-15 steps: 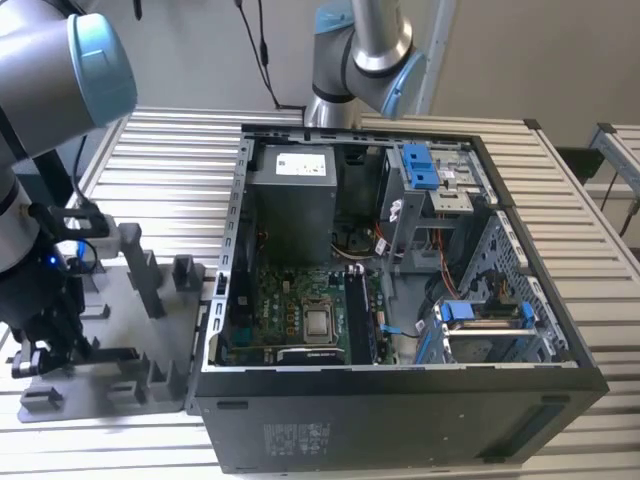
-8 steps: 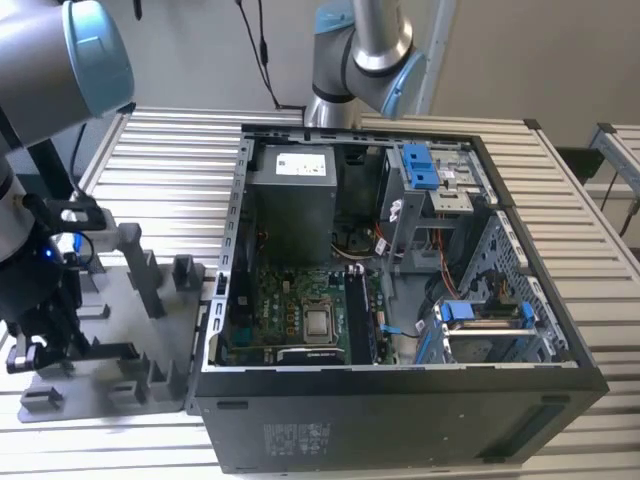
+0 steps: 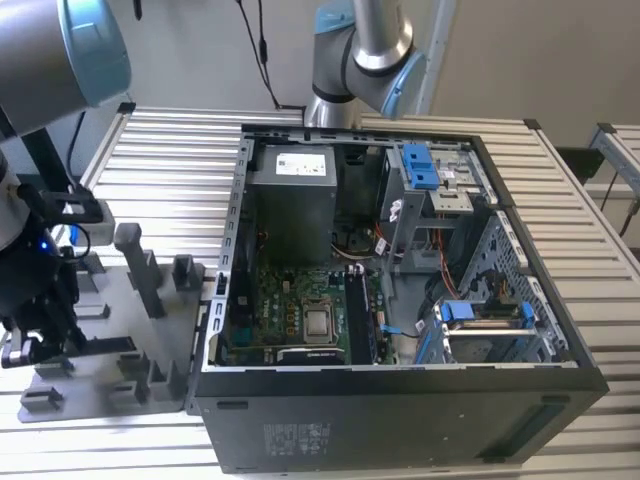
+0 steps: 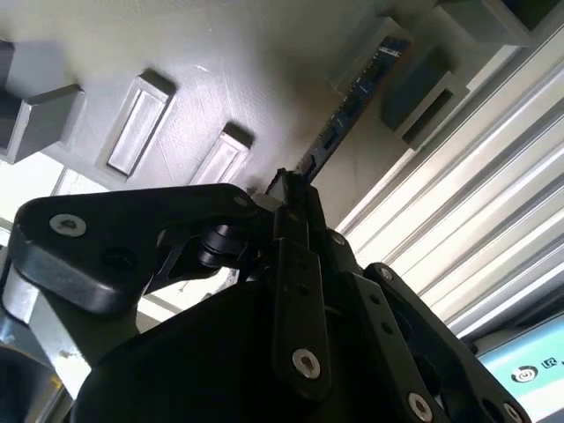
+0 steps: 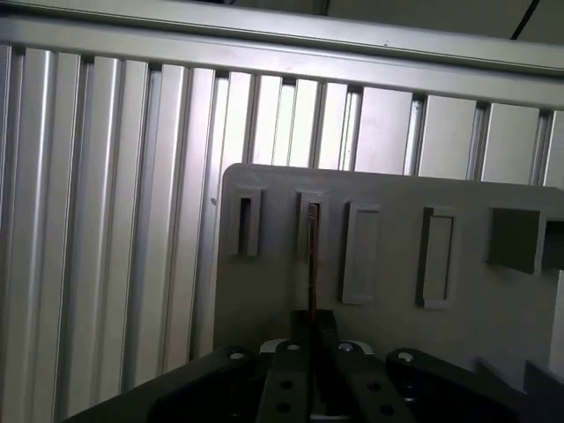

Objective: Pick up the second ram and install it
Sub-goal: 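Pick up the second ram and move it above second insertion slot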

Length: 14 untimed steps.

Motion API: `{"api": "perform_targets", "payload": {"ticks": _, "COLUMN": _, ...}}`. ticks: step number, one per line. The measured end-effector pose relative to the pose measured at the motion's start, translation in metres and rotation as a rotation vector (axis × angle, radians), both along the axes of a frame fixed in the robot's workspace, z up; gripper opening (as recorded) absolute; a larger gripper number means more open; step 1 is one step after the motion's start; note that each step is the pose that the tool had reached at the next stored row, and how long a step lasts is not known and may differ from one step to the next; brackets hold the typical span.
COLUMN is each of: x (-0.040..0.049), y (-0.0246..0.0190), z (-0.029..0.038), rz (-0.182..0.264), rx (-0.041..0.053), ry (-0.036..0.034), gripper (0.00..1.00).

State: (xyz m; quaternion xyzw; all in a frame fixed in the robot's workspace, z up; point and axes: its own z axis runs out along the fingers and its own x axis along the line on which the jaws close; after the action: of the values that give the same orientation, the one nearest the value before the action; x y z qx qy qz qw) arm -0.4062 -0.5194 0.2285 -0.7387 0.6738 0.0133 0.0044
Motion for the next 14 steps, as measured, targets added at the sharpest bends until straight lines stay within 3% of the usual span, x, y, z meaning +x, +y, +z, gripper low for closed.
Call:
{"api": "perform_targets", "payload": {"ticks": 7, "x": 0.0000, "y": 0.0000, "z": 0.0187, "rz": 0.000, "rx": -0.0001, "ry": 0.0002, "gripper": 0.14}}
{"api": "perform_targets", "payload": {"ticks": 14, "x": 0.0000, "y": 0.0000, "z": 0.0307, "rz": 0.000, "rx": -0.0001, "ry": 0.0001, "gripper": 0.14}}
